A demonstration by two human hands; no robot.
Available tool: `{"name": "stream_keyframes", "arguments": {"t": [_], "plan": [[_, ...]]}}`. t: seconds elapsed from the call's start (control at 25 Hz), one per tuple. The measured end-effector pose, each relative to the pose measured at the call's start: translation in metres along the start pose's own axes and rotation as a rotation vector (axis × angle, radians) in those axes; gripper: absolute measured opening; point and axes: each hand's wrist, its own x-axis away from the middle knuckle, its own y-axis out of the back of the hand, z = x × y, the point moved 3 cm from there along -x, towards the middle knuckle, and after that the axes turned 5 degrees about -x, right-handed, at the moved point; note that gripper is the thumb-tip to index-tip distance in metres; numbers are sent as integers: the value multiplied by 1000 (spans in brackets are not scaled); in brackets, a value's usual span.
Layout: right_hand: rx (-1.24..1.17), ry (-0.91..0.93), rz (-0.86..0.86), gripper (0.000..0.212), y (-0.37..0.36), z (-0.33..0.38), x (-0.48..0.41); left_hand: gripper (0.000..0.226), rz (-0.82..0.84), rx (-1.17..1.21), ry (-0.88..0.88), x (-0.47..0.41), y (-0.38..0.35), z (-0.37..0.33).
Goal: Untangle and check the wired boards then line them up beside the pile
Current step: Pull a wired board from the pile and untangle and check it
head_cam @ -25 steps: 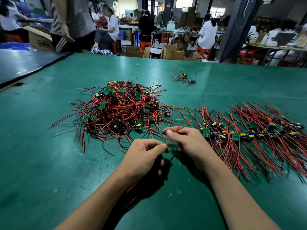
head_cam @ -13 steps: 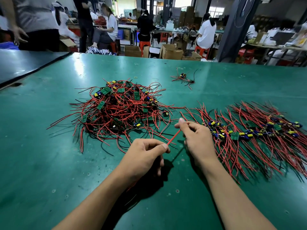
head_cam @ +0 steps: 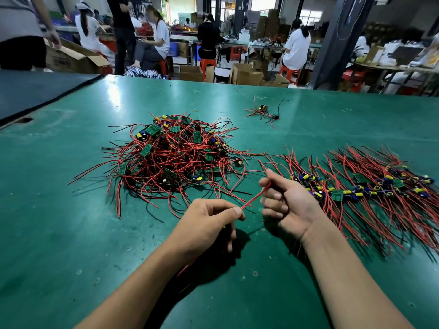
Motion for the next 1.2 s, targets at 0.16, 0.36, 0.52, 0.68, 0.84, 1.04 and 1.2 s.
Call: {"name": "stream_keyframes", "arguments": {"t": [0.16, 0.36, 0.52, 0.68, 0.84, 1.04, 1.2], "plan": [[64, 39, 23, 46, -4, -3, -1, 20, -22, 79, 27, 1, 0, 0], [149, 28, 37, 71, -5, -7, -2, 19, -72, 154, 32, -1, 5, -4], [266, 58, 29, 51, -7, -12, -3, 19, -123, 263, 41, -3, 13, -11], [664, 346, 39, 11, -12, -15, 3, 23, -96, 524, 10, -7, 20, -21], [1079, 651, 120, 22, -31, -27, 11, 33, -121, 624, -86, -6, 23, -28], [1100, 712, 154, 49, -39, -36, 16, 29, -238, 599, -146, -7, 27, -29], [908, 780, 171, 35, -44, -35, 19, 24, -235, 615, -123, -7, 24, -26]]}}
